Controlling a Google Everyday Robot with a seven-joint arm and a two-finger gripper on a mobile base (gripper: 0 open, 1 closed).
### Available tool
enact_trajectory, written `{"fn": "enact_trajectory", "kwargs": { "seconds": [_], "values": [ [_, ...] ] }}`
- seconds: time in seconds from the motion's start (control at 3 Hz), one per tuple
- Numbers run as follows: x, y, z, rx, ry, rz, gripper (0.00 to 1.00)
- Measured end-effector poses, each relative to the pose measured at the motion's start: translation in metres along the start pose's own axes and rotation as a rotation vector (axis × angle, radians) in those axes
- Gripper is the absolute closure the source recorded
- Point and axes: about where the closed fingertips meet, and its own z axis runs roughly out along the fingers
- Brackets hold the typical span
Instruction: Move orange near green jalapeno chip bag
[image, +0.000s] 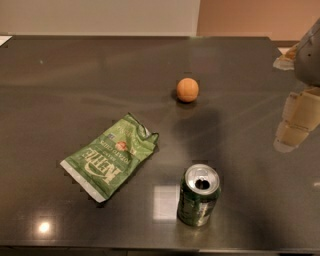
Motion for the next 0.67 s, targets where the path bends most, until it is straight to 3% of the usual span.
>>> {"fn": "enact_trajectory", "kwargs": {
  "seconds": [0.67],
  "values": [
    [-0.009,-0.012,0.001,0.005,-0.023,-0.005,0.00]
  ]
}}
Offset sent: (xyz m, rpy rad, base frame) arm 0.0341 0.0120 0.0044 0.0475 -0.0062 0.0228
